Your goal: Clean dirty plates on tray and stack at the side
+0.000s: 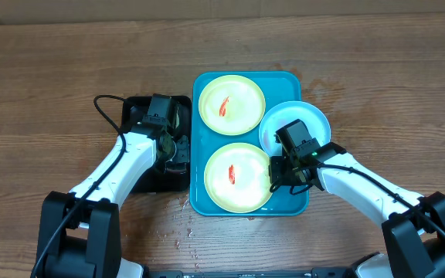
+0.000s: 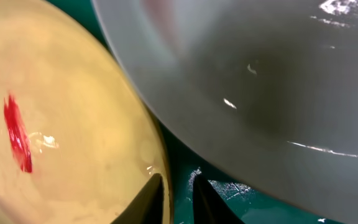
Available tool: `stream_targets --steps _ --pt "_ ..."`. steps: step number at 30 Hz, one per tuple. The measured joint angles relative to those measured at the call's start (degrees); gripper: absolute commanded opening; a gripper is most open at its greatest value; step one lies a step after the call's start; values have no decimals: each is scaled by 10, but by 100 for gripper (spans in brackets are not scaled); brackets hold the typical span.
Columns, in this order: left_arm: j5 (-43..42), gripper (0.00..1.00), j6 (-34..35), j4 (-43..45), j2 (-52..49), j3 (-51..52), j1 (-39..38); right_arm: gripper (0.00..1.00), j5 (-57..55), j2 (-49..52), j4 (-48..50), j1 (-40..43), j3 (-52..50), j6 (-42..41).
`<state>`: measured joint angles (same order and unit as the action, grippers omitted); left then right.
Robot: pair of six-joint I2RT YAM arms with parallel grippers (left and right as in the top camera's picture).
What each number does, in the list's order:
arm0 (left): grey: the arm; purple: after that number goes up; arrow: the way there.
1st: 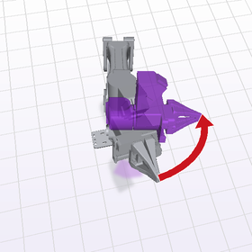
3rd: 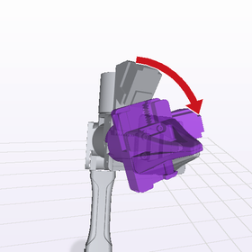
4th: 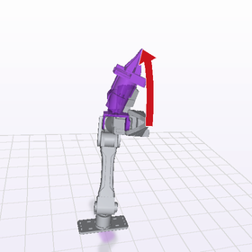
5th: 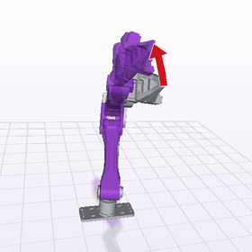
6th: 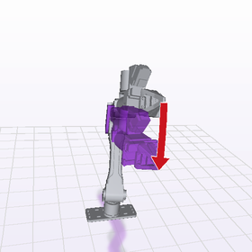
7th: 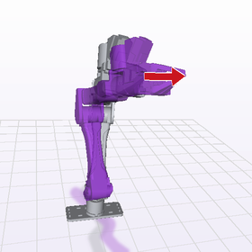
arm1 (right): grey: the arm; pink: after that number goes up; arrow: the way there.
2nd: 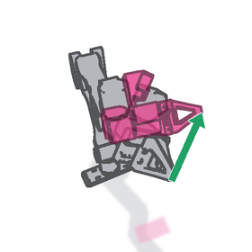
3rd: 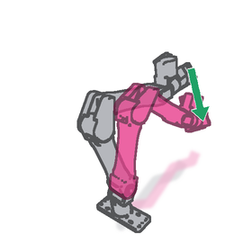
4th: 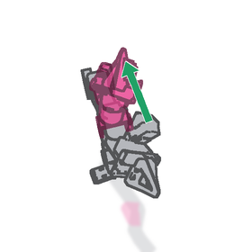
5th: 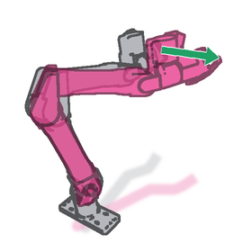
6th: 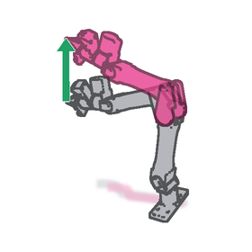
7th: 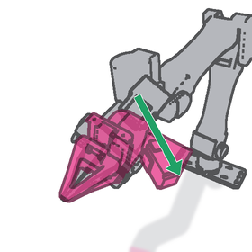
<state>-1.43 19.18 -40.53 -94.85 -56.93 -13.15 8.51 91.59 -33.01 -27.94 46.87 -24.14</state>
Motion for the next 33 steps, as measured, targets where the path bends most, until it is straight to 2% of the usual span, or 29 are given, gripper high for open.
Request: stream_targets --steps 4,7,10,20,33 --pt "0 36 0 1 0 0 0 24 0 0 -1 0 0 2" --pt "0 36 0 1 0 0 0 15 -2 0 -1 0 0 2" --pt "0 36 0 0 0 0 0 11 -2 0 -5 0 0 2" --pt "0 37 0 -1 0 0 0 8 -6 0 -7 -18 -4 2" --pt "9 33 0 27 0 0 0 8 -10 0 -7 -18 -4 2"
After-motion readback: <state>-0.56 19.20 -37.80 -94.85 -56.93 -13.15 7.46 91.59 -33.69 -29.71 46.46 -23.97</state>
